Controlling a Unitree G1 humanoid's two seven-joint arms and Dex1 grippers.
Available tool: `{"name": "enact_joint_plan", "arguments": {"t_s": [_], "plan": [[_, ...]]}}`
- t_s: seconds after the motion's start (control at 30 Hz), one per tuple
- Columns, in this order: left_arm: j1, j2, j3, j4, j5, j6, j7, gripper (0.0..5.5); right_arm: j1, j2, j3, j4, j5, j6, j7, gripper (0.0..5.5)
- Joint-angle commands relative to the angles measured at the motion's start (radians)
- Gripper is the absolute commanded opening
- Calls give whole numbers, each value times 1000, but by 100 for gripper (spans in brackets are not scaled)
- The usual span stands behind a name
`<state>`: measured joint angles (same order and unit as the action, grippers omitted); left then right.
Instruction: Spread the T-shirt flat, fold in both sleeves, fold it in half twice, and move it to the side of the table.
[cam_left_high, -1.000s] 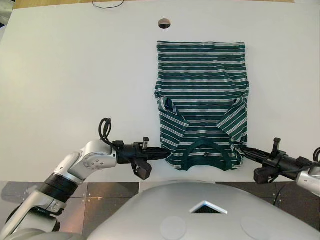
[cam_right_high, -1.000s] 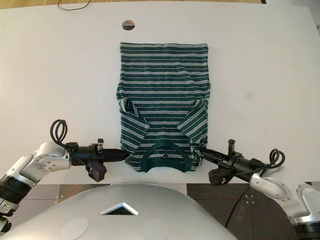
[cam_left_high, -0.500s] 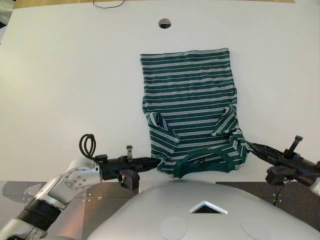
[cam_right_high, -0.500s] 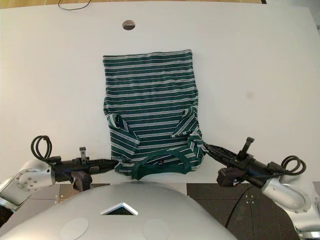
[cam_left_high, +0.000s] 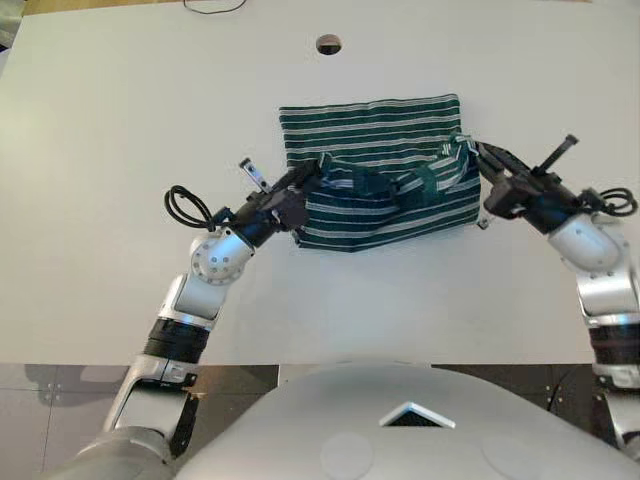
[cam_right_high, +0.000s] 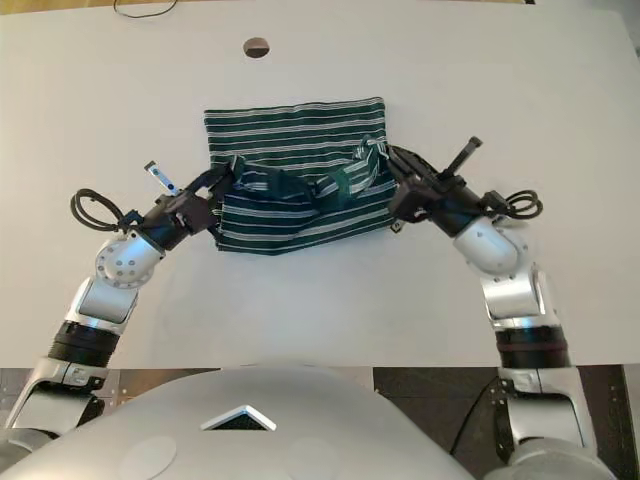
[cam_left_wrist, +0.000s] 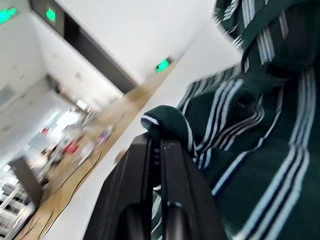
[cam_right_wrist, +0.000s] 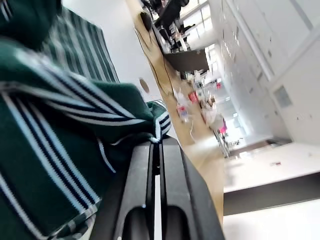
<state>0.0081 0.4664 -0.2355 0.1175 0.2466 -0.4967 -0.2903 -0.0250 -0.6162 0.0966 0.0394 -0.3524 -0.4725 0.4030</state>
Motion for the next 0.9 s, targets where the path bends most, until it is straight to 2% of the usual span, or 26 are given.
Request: {"name": "enact_joint_plan", "arguments": {"t_s": [0.03,0.37,0.4,0.47,0.57,0.8,0.9], "plan": [[-104,-34,18,151,51,14,68,10,-120,40,35,153,-61,22,-59,10],[-345,-104,-6,625,146,-28,236,10,-421,167,149,663,-157,-4,-240,10],[-385,-115,-4,680,148,-29,253,41,-462,182,156,730,-166,3,-270,32],[-457,-136,-9,773,158,-34,284,60,-530,205,167,845,-175,10,-320,55],[-553,-170,-28,904,180,-32,319,120,-605,237,188,970,-187,8,-368,123],[-732,-223,-67,1080,234,-34,410,235,-691,265,211,1068,-179,-7,-417,256],[-795,-245,-60,1138,233,6,452,271,-698,273,223,1043,-181,-25,-418,258]]}}
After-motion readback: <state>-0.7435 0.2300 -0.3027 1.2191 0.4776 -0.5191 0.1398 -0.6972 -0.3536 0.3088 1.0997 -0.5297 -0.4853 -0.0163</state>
